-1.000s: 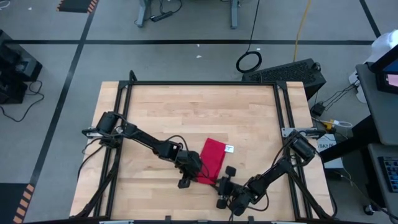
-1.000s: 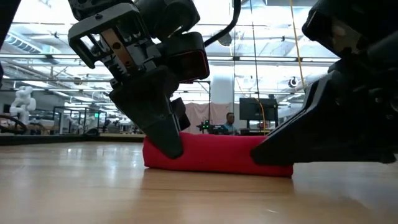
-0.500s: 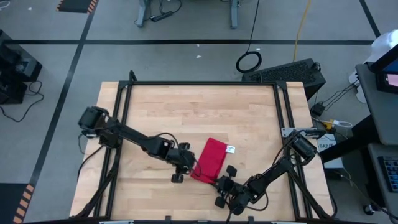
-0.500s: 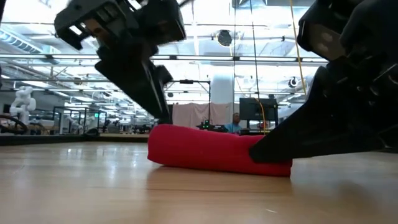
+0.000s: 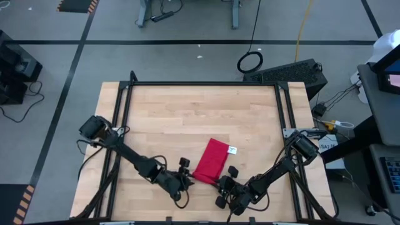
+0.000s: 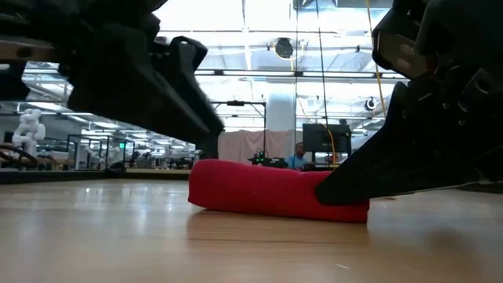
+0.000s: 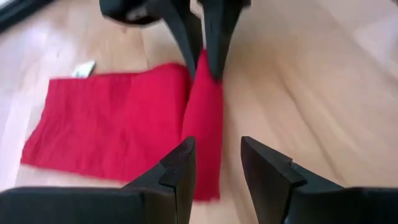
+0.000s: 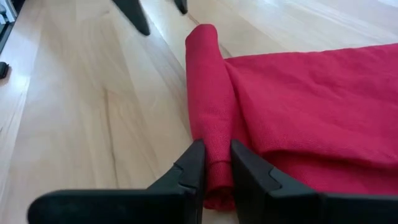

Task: Roll towel
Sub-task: Roll the red towel

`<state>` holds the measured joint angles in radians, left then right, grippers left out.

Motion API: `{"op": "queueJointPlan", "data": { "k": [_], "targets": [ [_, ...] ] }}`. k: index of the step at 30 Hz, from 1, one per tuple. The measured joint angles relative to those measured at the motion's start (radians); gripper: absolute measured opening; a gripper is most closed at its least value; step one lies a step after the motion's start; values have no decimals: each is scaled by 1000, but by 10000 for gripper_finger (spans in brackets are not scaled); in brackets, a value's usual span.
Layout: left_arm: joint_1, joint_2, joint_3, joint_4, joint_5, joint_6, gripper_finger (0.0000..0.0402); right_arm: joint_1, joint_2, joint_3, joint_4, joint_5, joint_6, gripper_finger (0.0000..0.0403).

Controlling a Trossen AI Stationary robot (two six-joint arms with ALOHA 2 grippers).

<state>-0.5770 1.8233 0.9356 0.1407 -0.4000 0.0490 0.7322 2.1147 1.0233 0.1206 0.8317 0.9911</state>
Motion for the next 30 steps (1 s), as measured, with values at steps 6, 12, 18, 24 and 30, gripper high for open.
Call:
{"op": "queueJointPlan", "data": {
  "k": [6,12,18,24,30],
  "targets": [
    [14,39,3,11,-4,-14,154,-2,0,-1,6,0,14,50],
    [9,56,0,-1,-27,15,217,-2,0,-1,6,-3,18,50],
    [18,91,1,14,-47,19,235,-5,0,-2,7,-11,18,50],
    [44,119,2,25,-45,33,235,-5,0,-2,8,-12,18,50],
    [73,119,3,23,20,35,212,-5,-10,-2,11,-13,-2,57]
  ]
}}
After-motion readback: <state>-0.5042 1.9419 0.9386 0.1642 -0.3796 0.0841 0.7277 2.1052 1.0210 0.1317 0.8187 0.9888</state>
